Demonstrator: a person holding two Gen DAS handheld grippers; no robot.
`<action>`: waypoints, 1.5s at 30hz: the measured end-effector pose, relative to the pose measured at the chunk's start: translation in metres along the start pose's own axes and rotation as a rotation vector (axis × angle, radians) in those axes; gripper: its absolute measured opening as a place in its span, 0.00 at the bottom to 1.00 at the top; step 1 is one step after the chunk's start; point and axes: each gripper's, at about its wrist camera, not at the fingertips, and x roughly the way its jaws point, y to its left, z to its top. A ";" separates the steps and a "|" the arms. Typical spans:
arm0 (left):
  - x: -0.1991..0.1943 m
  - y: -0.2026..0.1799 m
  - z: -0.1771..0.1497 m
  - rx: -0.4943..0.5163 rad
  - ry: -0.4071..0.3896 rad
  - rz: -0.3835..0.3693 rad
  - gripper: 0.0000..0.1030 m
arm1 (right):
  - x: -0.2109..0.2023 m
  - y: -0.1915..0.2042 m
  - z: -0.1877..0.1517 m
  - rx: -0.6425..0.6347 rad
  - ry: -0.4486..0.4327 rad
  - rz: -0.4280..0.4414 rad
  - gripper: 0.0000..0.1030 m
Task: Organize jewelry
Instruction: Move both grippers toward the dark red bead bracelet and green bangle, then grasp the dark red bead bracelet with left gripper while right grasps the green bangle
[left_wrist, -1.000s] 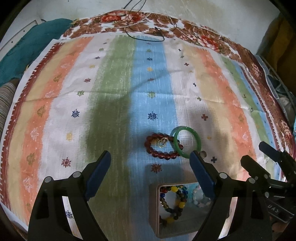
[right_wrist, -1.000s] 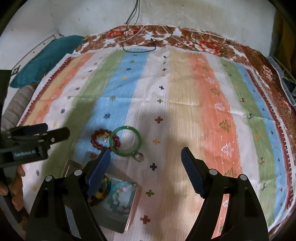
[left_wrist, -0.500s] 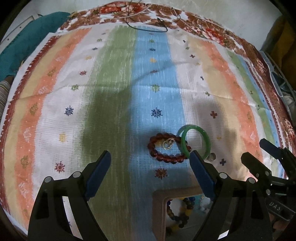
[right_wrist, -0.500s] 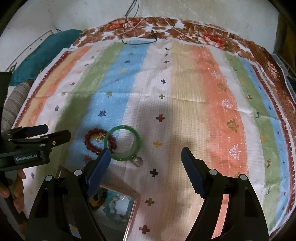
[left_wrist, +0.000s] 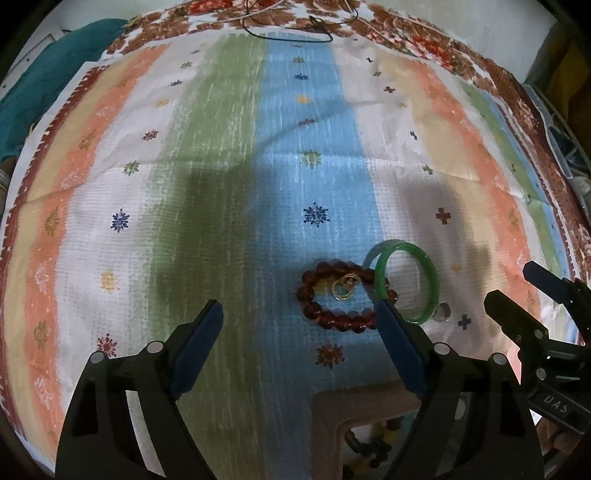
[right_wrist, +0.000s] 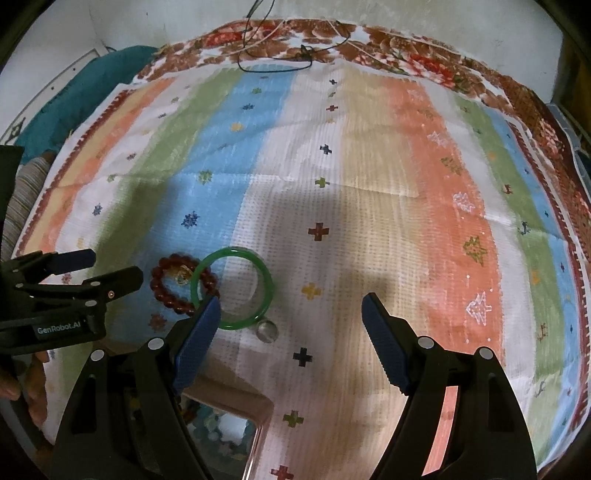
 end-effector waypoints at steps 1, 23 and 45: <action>0.001 0.000 0.000 0.001 0.002 0.000 0.79 | 0.002 0.000 0.000 0.000 0.005 0.000 0.76; 0.034 0.002 0.010 0.032 0.075 0.011 0.65 | 0.040 0.008 0.013 -0.028 0.062 0.016 0.68; 0.059 -0.001 0.012 0.074 0.101 0.093 0.27 | 0.073 0.011 0.009 -0.076 0.135 -0.031 0.29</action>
